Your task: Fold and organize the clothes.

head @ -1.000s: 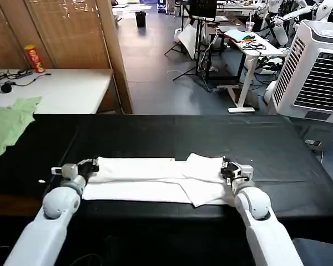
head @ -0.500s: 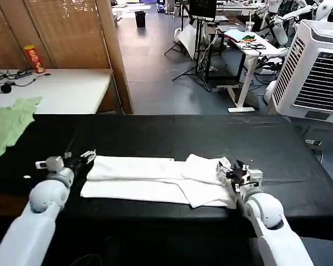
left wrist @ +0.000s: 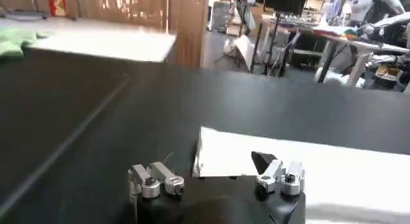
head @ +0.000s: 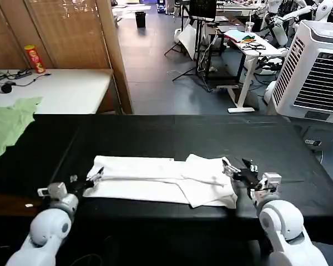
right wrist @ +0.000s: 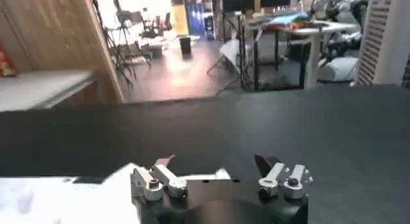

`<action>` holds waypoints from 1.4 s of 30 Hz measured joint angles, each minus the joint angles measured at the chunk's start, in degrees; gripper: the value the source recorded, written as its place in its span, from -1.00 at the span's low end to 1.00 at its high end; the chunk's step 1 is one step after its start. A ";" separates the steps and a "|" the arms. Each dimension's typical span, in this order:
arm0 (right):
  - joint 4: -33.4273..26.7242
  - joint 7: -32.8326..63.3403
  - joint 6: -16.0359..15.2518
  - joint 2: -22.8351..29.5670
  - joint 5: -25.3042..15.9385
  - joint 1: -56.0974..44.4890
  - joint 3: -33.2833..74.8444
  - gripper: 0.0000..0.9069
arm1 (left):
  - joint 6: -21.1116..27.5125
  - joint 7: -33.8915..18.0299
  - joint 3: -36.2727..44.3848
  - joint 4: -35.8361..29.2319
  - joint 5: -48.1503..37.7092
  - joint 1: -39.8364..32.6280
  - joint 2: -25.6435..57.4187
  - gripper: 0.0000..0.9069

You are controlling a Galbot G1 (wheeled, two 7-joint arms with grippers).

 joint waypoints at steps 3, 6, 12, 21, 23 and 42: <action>0.39 -0.02 0.05 0.14 0.05 -0.07 0.05 0.94 | 0.00 0.03 -0.01 -0.10 0.83 1.00 -0.51 0.25; 0.88 -0.22 0.06 0.14 0.08 -0.11 0.02 0.94 | 0.01 0.07 0.07 -0.08 1.46 1.54 -1.19 -0.23; 1.16 -0.29 0.12 0.07 0.07 -0.08 0.15 0.94 | 0.24 0.06 0.36 -0.07 1.53 1.51 -2.31 -0.85; 2.02 -0.38 0.16 0.04 0.00 -0.31 0.98 0.94 | 2.78 0.55 0.26 0.44 -2.48 0.56 -2.01 -1.00; 2.23 -0.38 0.16 0.04 -0.03 -0.53 1.28 0.94 | 2.05 1.14 0.21 0.50 -0.22 0.67 -1.62 -1.00; 3.61 -0.15 0.28 2.35 -0.18 -2.33 1.85 0.94 | -6.60 2.41 -8.14 2.00 28.25 4.67 11.20 -1.00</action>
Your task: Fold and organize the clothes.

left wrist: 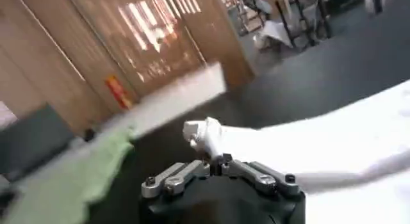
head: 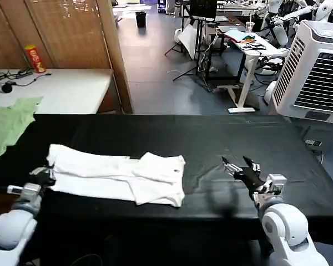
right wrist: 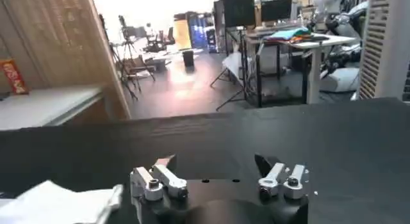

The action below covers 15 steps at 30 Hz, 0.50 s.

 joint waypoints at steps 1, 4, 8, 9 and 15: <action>0.04 0.02 0.03 0.15 -0.06 -0.20 0.13 0.94 | -0.02 -0.24 0.27 -0.69 0.02 0.27 -0.27 -1.00; 0.13 0.02 0.10 0.72 -0.59 -0.96 0.69 0.94 | 0.68 -0.37 2.05 -3.85 -0.33 1.30 -1.95 -1.00; 0.56 0.09 0.12 1.26 -1.26 -1.85 1.51 0.94 | 3.59 -1.67 6.96 -10.36 -2.99 1.56 -6.33 -1.00; 0.73 0.12 0.11 1.37 -1.37 -2.09 1.74 0.94 | 4.22 -2.06 8.45 -11.78 -3.80 1.32 -7.32 -1.00; 1.65 0.15 0.07 1.58 -1.87 -3.64 3.28 0.94 | 7.15 -3.61 17.95 -16.08 -9.73 -1.21 -12.83 -1.00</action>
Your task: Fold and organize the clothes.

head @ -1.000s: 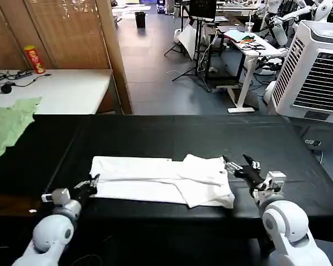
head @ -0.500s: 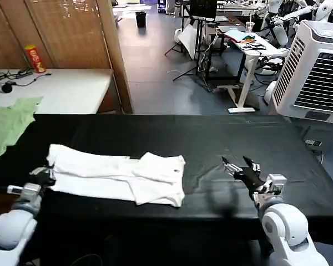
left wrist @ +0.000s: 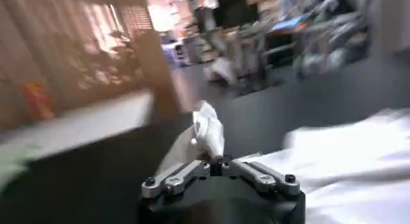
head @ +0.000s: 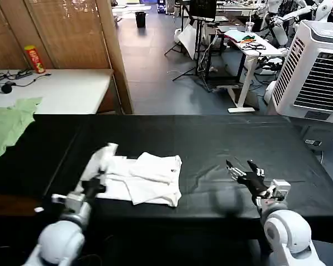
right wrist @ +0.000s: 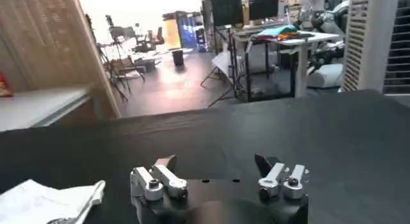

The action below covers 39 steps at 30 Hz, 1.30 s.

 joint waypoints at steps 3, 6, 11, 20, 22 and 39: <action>0.07 0.00 -0.01 0.00 -0.85 -0.52 0.40 0.94 | 0.52 -0.05 4.13 -0.09 -2.42 -1.82 -2.43 -1.00; 0.20 -0.01 -0.04 0.32 -1.57 -1.00 0.50 0.94 | 1.36 -0.80 7.42 0.27 -5.18 -3.42 -4.53 -1.00; 0.21 -0.04 -0.03 0.81 -2.55 -1.55 0.18 0.94 | 1.37 -0.92 11.13 1.27 -5.62 -5.32 -8.19 -1.00; -0.38 -0.07 -0.03 1.02 -3.41 -0.91 -1.09 0.94 | 1.33 -0.66 12.39 2.35 -4.27 -4.79 -12.15 0.94; -0.49 -0.22 -0.03 0.97 -3.53 -0.76 -1.36 0.94 | 1.34 -0.66 12.53 2.40 -4.35 -4.44 -12.77 0.94; -2.47 -5.67 1.21 -2.16 -5.62 3.14 -11.05 0.94 | -2.03 2.08 9.81 2.98 -3.02 -5.13 -17.93 0.94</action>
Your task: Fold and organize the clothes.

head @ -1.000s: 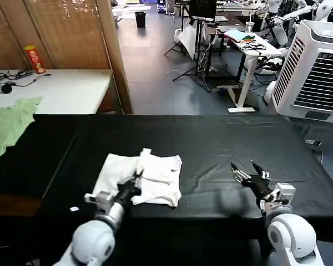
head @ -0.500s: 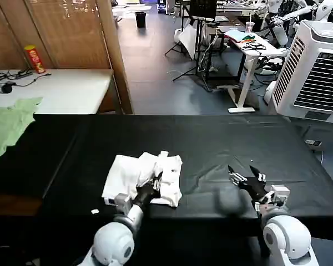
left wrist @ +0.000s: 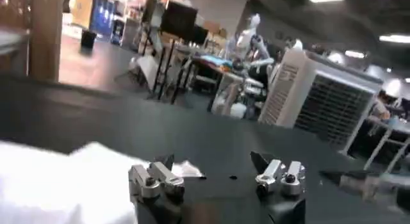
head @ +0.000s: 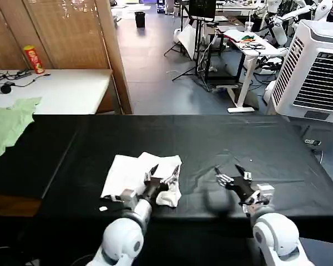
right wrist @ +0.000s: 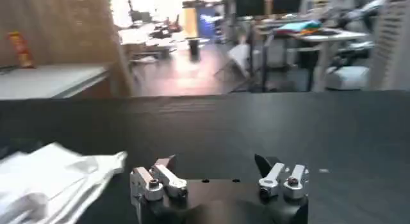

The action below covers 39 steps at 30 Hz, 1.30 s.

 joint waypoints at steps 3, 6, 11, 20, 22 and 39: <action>-0.61 -1.39 0.05 -0.78 -0.47 1.98 -4.31 0.94 | -0.19 -0.09 -3.74 -0.67 -1.15 0.98 3.11 0.94; -1.58 -3.56 0.45 -1.18 -2.64 4.50 -9.02 0.94 | -0.27 -0.25 -7.61 -0.86 -1.32 2.14 5.91 0.94; -3.66 -5.70 0.77 -1.77 -5.33 9.75 -17.12 0.94 | -0.28 -0.64 -11.91 -1.02 -0.36 4.03 7.39 0.94; -7.92 -3.10 -4.36 0.58 -14.61 19.37 -30.68 0.94 | -0.27 -1.24 -15.85 -0.58 1.42 6.23 7.74 0.94; -8.93 -2.68 -6.25 1.38 -17.03 20.60 -32.58 0.94 | -0.31 -1.28 -16.55 -0.27 1.87 6.46 7.57 0.94; -4.09 0.14 -12.47 -1.53 -26.52 12.52 -26.22 0.94 | -0.60 -1.10 -17.51 1.10 1.82 5.35 6.68 0.94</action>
